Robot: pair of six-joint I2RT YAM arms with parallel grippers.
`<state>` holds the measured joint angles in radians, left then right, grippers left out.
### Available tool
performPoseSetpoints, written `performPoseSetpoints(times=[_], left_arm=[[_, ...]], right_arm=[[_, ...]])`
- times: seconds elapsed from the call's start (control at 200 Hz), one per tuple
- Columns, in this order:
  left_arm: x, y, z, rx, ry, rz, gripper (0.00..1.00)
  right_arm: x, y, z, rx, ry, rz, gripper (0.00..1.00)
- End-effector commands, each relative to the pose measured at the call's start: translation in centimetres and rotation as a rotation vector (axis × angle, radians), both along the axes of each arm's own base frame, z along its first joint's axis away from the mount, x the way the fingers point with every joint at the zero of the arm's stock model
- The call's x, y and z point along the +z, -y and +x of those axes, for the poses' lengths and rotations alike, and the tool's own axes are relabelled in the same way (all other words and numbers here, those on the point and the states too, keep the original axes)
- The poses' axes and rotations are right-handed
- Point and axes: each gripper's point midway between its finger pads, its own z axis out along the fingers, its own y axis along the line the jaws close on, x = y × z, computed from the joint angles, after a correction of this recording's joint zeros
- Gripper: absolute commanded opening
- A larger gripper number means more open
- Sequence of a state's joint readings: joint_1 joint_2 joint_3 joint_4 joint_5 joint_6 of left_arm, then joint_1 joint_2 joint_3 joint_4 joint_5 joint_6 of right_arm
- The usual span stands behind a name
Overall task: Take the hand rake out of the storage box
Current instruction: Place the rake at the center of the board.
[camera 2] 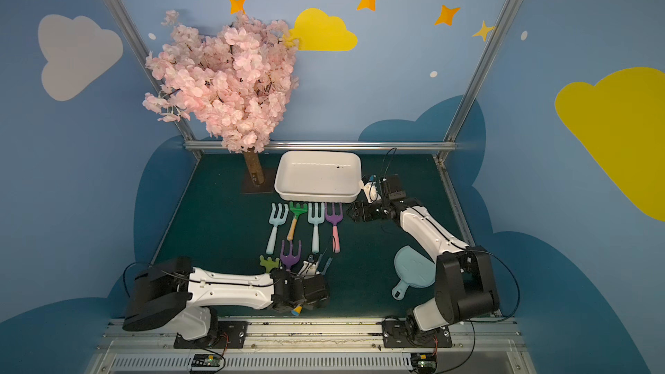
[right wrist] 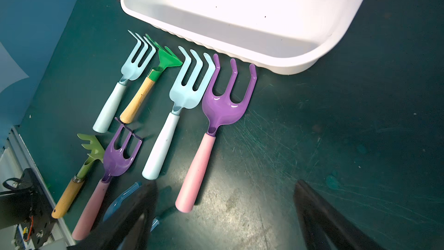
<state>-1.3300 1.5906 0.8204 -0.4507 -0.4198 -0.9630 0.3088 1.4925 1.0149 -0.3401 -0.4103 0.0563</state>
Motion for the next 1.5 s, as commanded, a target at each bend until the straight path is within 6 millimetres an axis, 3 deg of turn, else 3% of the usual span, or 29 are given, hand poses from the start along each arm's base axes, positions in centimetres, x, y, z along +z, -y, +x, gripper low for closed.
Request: performPoseSetpoints(times=[0.0,0.11,0.38,0.621,0.731,0.806,0.931,1.497], left_arm=[[0.1,0.6,0.4,0.059,0.008,-0.020,0.09],[-0.6,0.2,0.5,0.115,0.007,-0.013,0.14],[-0.8,-0.3,1.2,0.241,0.030,-0.004,0.16],[-1.9,1.0,1.3,0.257,0.006,0.020,0.19],[-2.0,0.9,1.5,0.274,0.006,0.064,0.25],[-1.9,0.6,1.6,0.296,0.003,0.086,0.34],[-1.7,0.4,1.6,0.309,0.006,0.107,0.38],[-1.7,0.1,1.9,0.361,-0.074,0.093,0.24]], right_arm=[[1.1,0.1,0.2,-0.015,0.033,0.022,0.92],[1.1,0.0,-0.2,-0.008,0.034,0.042,0.92],[1.0,-0.1,-0.3,0.002,0.023,0.065,0.92],[0.8,-0.2,-1.1,0.012,0.026,0.091,0.92],[1.1,-0.1,-1.2,0.014,0.034,0.098,0.92],[1.2,0.1,-1.2,0.003,0.043,0.092,0.92],[1.5,0.7,-1.2,-0.028,0.074,0.077,0.92],[1.1,1.3,-1.1,-0.050,0.066,0.062,0.92]])
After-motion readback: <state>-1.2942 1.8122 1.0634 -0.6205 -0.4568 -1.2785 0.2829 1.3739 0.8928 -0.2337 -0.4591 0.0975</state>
